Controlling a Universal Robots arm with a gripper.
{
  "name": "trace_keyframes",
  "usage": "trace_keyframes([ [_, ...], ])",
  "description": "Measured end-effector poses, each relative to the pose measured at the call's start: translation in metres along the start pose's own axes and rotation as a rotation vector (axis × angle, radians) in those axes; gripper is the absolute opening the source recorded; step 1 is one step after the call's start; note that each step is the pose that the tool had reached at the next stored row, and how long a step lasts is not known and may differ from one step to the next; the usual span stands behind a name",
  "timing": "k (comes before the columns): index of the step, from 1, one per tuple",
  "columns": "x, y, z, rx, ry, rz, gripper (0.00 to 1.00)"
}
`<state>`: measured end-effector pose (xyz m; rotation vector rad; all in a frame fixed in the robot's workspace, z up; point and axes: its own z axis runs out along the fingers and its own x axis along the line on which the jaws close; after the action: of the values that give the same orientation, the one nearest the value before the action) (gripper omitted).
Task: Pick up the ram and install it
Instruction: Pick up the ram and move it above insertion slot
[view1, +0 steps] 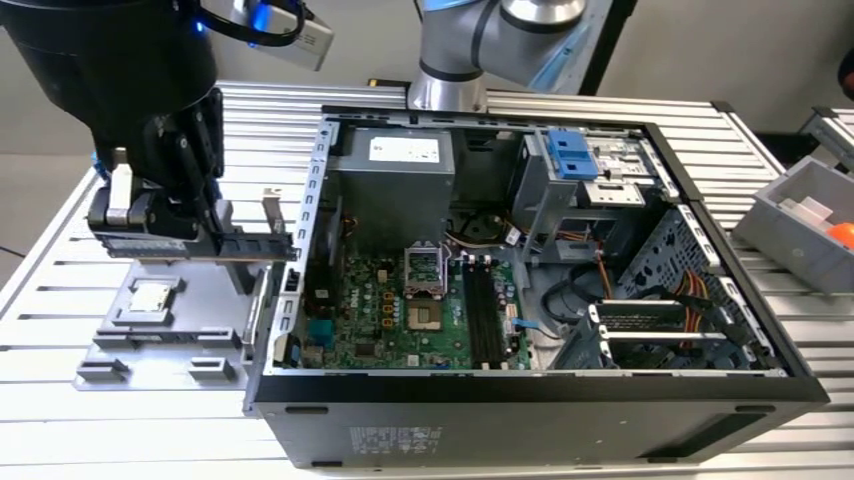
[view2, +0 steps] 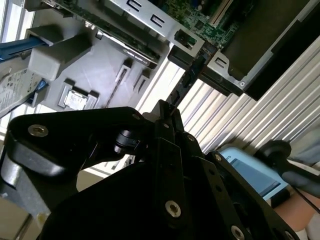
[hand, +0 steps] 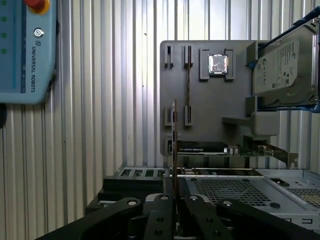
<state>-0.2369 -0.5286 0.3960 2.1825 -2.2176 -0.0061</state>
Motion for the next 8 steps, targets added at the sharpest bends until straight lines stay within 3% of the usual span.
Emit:
trace_keyframes([
  [8,-0.0001,-0.0098,-0.0003,-0.0004,0.0001,0.0,0.0],
])
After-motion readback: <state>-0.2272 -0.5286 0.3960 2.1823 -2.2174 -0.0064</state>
